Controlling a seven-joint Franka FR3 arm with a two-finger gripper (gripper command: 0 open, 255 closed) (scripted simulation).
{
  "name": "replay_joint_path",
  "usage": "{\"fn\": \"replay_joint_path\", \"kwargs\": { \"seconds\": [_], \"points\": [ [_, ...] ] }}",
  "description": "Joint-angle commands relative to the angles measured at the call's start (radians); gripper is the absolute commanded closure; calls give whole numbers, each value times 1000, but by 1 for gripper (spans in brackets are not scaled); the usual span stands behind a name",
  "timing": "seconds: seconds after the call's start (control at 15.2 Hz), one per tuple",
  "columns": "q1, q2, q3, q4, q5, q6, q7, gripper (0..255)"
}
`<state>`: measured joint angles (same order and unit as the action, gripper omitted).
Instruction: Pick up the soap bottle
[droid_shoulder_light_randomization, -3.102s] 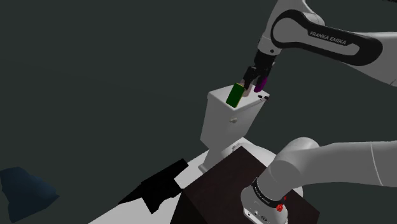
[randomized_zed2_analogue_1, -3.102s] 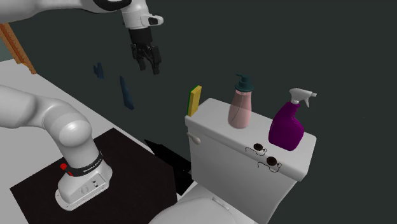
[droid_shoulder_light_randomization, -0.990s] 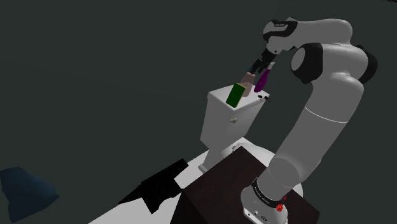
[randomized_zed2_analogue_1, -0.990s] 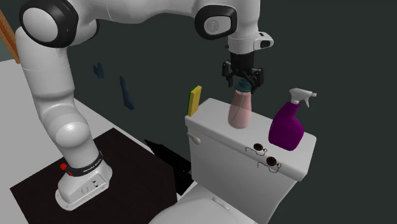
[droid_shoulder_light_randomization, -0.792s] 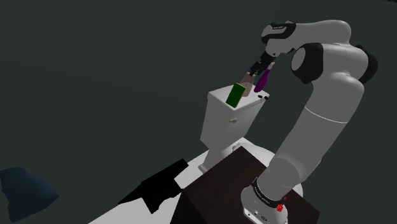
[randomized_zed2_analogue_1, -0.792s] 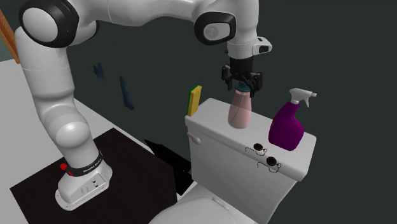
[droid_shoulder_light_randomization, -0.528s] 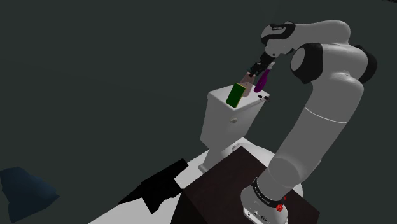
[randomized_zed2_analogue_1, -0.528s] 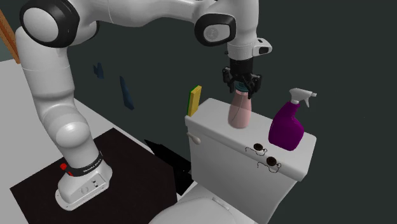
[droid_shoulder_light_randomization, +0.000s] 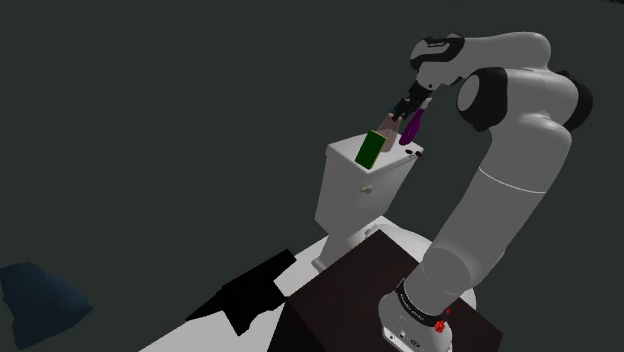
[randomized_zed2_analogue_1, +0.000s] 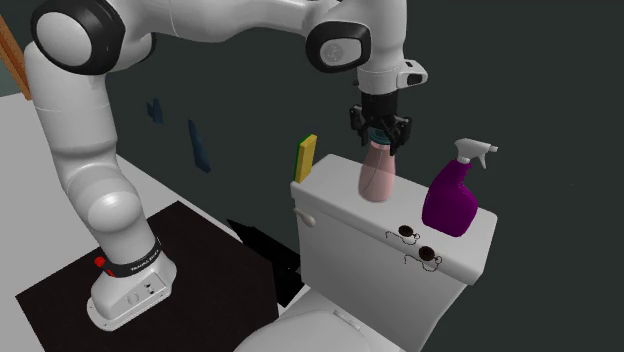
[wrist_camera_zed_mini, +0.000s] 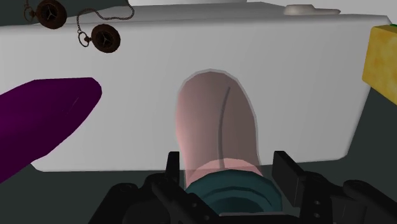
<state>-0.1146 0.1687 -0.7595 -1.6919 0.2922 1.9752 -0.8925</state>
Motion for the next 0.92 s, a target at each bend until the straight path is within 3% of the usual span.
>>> {"fn": "replay_joint_path", "kwargs": {
  "seconds": [0.0,0.86],
  "points": [
    [0,-1,-1,10,-3,-13,3,255],
    [-23,17,-8,204,-1,-192,26,255]
  ]
}}
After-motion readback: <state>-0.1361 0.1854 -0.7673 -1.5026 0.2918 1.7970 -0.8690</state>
